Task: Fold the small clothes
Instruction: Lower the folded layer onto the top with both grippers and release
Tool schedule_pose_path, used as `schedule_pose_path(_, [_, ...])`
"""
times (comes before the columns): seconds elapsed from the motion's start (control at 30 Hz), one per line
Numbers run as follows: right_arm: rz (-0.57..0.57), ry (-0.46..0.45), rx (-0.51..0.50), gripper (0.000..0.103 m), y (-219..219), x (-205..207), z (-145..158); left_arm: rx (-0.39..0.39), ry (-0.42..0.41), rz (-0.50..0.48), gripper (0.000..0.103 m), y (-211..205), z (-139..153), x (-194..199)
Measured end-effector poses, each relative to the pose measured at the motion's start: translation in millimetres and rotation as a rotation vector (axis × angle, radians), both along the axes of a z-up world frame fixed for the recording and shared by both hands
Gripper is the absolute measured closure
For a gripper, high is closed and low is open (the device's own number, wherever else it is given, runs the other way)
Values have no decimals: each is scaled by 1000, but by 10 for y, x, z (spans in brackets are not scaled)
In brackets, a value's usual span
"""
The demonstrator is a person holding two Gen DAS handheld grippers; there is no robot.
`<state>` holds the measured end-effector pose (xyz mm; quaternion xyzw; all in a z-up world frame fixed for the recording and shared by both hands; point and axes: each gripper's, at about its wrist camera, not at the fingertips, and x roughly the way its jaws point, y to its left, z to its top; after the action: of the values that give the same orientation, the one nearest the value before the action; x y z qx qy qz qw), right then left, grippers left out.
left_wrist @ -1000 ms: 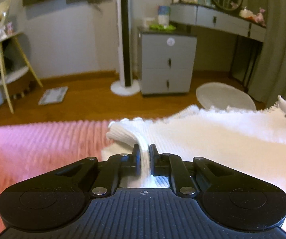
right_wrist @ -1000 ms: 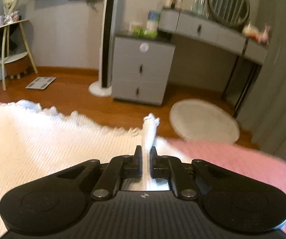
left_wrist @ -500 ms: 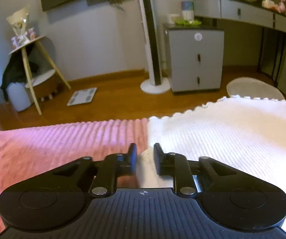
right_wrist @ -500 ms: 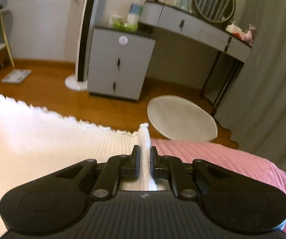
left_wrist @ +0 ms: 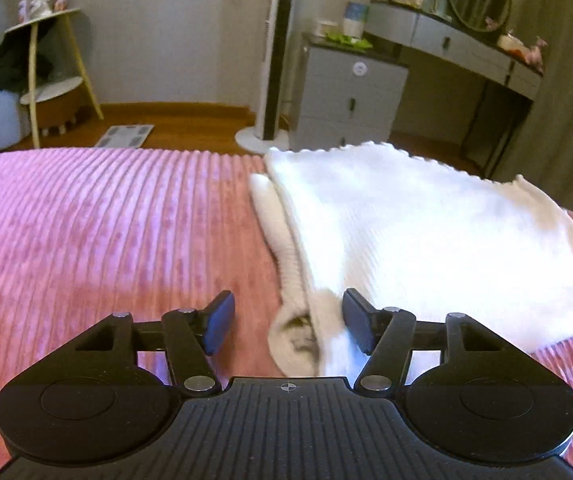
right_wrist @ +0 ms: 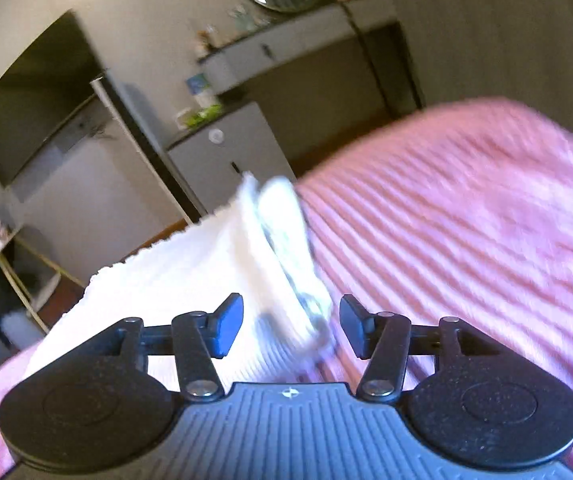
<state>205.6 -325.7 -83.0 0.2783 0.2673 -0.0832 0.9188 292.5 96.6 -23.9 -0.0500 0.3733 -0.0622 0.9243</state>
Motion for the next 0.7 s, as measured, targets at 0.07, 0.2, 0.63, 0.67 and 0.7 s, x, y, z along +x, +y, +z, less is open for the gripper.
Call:
schedule_pose_path(0.07, [23,10,43,50,-35,-15,-63,-35,17,-10,30,-11,2,46])
schedule_pose_path(0.2, [64,-14,122,41,-121,40,-54,-88,70,-8,29,18,-78,174])
schedule_pose_path(0.63, [189,14,94,42,-281,852,-67,-143,107,-23,37,-35,-196,651])
schedule_pose_path(0.67, [189,23,100,42,-285,897,-71,-151,108,-21,38,-27,-211,658])
schedule_pose_path(0.7, [191,21,100,42,-283,920,-67,-159,109,-18,38,-25,-220,659])
